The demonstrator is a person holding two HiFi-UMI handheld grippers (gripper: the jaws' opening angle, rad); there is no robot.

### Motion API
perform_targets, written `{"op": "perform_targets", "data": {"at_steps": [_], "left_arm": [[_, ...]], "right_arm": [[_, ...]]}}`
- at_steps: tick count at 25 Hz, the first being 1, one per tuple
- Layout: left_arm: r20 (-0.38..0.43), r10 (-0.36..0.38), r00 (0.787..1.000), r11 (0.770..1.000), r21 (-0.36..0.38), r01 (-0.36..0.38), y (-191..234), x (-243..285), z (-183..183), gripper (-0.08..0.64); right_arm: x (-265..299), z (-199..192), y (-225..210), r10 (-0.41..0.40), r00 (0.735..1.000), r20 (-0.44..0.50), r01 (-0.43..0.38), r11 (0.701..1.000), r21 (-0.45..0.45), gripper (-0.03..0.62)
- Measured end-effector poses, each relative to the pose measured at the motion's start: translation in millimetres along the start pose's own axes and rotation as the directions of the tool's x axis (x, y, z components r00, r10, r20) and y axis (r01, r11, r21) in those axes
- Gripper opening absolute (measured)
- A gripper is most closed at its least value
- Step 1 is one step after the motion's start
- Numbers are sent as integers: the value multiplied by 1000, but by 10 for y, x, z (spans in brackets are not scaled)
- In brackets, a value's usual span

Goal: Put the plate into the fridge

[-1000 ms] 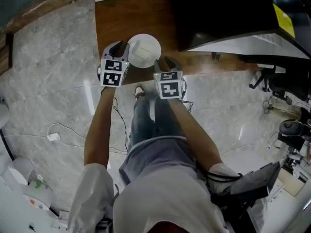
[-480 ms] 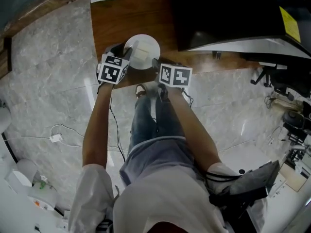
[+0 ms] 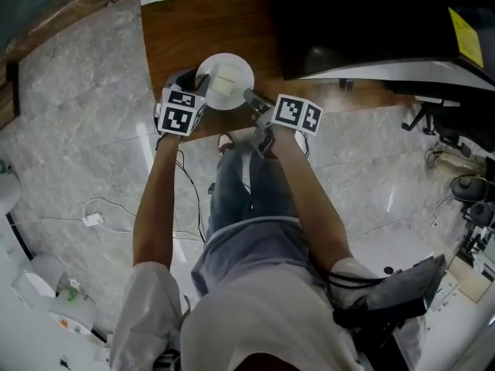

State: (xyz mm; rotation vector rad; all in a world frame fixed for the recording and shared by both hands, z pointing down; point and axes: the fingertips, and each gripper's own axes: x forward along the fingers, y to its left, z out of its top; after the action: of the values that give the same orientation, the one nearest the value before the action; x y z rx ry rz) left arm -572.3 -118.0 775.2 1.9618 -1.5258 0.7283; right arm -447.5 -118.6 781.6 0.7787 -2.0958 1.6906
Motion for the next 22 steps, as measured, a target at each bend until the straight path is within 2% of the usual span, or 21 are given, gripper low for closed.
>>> {"op": "perform_targets", "data": {"at_steps": [3, 5, 7, 12, 15, 18, 22], "left_arm": [[-11, 5, 1000, 1000, -16, -6, 31, 25, -4, 129], [-16, 5, 1000, 1000, -14, -5, 58, 55, -17, 129], [-19, 4, 1000, 1000, -17, -4, 73, 65, -15, 129], [-4, 4, 1000, 999, -37, -4, -10, 39, 64, 129], [26, 11, 1000, 1000, -8, -11, -1, -31, 63, 130], [103, 39, 994, 999, 13, -41, 10, -77, 54, 129], [212, 104, 972, 995, -27, -100, 24, -273, 137, 129]], "right_arm": [[14, -26, 37, 99, 995, -27, -98, 994, 55, 57], [65, -71, 88, 174, 983, -50, -169, 980, 101, 43], [85, -81, 117, 223, 974, -34, -215, 965, 152, 32], [-40, -21, 139, 245, 969, -3, -244, 963, 112, 25], [-79, -19, 237, 248, 969, 4, -247, 965, 93, 21], [-90, -9, 256, 264, 964, 16, -264, 953, 147, 21], [-187, -9, 242, 294, 955, 33, -295, 932, 212, 23]]}}
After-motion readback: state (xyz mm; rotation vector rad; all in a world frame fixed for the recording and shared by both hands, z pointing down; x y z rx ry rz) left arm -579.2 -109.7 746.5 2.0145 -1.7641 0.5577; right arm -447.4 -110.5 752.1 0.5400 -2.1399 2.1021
